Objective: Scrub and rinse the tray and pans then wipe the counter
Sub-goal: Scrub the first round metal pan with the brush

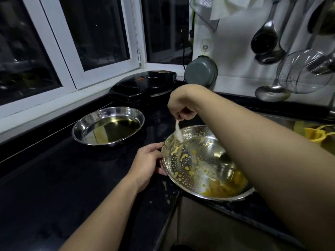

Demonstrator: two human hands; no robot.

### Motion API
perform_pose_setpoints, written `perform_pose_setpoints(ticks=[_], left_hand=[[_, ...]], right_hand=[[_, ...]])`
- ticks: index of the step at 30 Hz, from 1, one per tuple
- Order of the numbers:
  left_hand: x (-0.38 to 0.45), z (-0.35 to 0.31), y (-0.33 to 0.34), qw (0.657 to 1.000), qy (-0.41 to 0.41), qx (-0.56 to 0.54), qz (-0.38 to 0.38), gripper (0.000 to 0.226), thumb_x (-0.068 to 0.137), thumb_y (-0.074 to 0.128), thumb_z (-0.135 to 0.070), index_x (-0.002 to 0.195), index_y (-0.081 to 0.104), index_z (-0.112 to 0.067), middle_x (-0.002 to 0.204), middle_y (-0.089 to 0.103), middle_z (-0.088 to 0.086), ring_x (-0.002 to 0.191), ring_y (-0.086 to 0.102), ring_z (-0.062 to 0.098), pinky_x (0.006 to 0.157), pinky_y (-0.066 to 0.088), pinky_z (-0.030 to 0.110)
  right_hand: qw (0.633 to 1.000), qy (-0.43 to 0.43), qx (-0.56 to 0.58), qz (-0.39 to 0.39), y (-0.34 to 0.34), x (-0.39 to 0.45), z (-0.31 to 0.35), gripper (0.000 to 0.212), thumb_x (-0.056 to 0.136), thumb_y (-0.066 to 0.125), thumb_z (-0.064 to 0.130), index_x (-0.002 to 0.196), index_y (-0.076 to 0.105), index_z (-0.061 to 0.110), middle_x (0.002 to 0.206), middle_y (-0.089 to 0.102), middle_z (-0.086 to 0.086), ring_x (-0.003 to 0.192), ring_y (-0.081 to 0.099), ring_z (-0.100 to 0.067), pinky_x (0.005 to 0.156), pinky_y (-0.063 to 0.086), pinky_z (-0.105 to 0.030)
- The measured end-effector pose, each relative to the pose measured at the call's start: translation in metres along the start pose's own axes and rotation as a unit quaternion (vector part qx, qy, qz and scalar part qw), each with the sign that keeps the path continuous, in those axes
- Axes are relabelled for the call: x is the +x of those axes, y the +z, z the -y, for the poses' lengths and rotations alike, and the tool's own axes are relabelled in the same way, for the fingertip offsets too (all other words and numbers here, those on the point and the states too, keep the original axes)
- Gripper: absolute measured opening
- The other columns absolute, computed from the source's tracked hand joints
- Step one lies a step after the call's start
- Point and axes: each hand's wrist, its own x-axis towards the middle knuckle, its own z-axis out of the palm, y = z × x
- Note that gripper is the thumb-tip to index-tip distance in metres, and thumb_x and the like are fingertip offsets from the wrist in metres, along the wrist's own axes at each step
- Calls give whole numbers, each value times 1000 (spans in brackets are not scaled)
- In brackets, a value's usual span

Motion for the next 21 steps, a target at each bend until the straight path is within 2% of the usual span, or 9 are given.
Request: perform_pose_setpoints(ticks=[2, 4, 6, 8, 12, 14, 17, 19, 21], left_hand=[[-3, -2, 0, 1000, 5, -5, 11, 33, 96, 49, 5, 119, 70, -6, 85, 69, 21, 65, 61, 25, 54, 58, 36], [-3, -2, -1, 1000, 7, -7, 16, 33, 97, 48, 5, 120, 70, -6, 82, 66, 20, 63, 58, 24, 52, 57, 34], [-3, -1, -1, 1000, 9, -1, 17, 35, 97, 47, 5, 121, 70, -7, 81, 67, 20, 64, 58, 25, 53, 57, 34], [-3, 0, -1, 1000, 11, 4, 17, 35, 97, 47, 5, 121, 69, -7, 81, 69, 19, 63, 59, 25, 53, 57, 34], [-5, -2, 0, 1000, 18, 2, 23, 33, 98, 47, 6, 121, 68, -6, 77, 66, 18, 61, 58, 24, 50, 55, 30], [-7, -2, 0, 1000, 18, -2, 23, 34, 98, 47, 6, 122, 68, -5, 75, 67, 16, 61, 57, 24, 49, 55, 30], [-6, -2, -1, 1000, 19, 6, 22, 35, 99, 46, 5, 123, 67, -7, 77, 69, 16, 62, 59, 23, 50, 55, 30], [-5, -1, -2, 999, 24, 17, 16, 35, 99, 46, 4, 125, 66, -7, 79, 70, 16, 63, 60, 23, 51, 55, 30], [-5, 0, -1, 999, 23, 21, 12, 35, 99, 47, 4, 128, 64, -4, 80, 68, 18, 62, 61, 23, 51, 55, 30]], right_hand=[[999, 11, -7, -30, -2, 1, 5, 21, 98, 36, 1, 85, 50, 6, 66, 38, -6, 51, 29, -13, 45, 27, -18], [999, -37, -21, -33, 3, -2, 18, 18, 100, 40, 1, 88, 55, 1, 65, 40, -7, 53, 33, -15, 37, 33, -20], [997, -52, -60, 2, 15, -2, 33, 11, 97, 48, 2, 95, 59, -1, 65, 42, -9, 54, 36, -17, 43, 37, -22], [997, -53, -58, 9, 20, -4, 36, 10, 95, 51, 2, 88, 58, 0, 65, 43, -8, 54, 37, -17, 50, 36, -25], [971, -145, -16, -191, 9, -17, 16, 31, 98, 51, 5, 69, 43, 13, 71, 45, -5, 59, 40, -16, 57, 39, -28], [981, -126, -25, -148, 12, -21, 17, 28, 99, 49, 2, 71, 49, 8, 73, 52, -11, 58, 47, -18, 59, 46, -28], [994, -98, 13, -36, 9, -16, 19, 18, 97, 48, -2, 89, 64, -2, 66, 52, -12, 48, 48, -16, 44, 48, -20], [995, -88, 38, -34, 3, -19, 12, 20, 95, 48, -4, 101, 68, -3, 68, 53, -10, 49, 48, -15, 42, 47, -19], [996, -34, 66, -46, -1, -7, -10, 17, 97, 46, -2, 95, 62, 2, 61, 49, -9, 42, 45, -14, 39, 45, -19]])
